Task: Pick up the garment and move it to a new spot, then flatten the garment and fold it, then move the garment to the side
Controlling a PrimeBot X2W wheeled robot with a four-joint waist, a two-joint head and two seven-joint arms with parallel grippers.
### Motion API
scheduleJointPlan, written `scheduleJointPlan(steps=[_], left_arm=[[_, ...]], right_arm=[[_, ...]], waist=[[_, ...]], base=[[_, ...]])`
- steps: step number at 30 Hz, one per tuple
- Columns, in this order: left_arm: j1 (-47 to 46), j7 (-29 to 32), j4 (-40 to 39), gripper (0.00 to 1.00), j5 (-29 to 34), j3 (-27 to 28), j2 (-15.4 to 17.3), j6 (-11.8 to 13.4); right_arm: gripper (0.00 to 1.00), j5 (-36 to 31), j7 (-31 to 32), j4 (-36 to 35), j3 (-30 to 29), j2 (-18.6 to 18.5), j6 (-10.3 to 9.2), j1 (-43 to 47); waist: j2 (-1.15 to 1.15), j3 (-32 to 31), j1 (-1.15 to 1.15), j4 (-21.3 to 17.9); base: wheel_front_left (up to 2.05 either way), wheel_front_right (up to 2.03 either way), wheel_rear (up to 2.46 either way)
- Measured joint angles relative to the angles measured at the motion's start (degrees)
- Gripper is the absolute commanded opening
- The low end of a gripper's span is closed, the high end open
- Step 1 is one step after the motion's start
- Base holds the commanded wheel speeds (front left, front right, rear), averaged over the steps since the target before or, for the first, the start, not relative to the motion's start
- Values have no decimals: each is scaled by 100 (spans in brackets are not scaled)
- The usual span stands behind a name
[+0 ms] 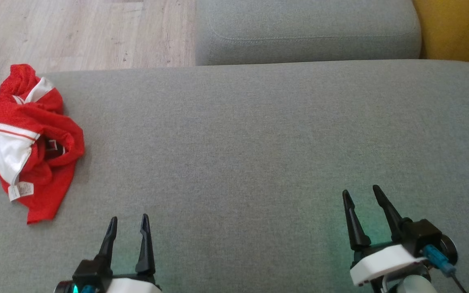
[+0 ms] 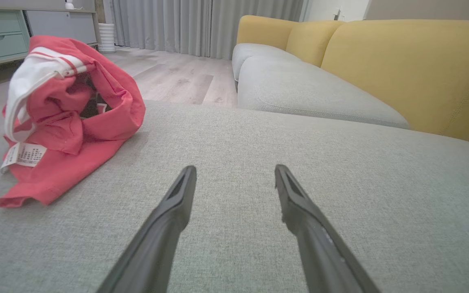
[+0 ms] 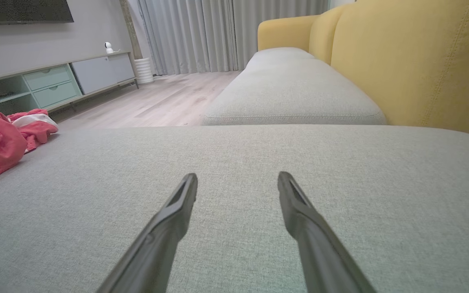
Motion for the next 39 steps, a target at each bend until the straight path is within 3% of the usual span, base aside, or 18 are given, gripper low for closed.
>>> scheduleJointPlan(steps=[25, 32, 39], left_arm=[[-7, 0, 169, 100, 20, 80, 0, -3], [-32, 0, 158, 100, 21, 43, 1, -2], [-36, -2, 30, 100, 27, 163, 43, 5]], right_arm=[[100, -26, -8, -98, -124, -2, 0, 1], [100, -26, -9, -133, -264, -5, 0, 12], [100, -9, -9, -187, -204, -7, 0, 11]], waist=[[0, -26, 0, 84], [0, -34, 0, 538], [0, -25, 0, 1380]], base=[[0, 0, 0], [0, 0, 0], [0, 0, 0]])
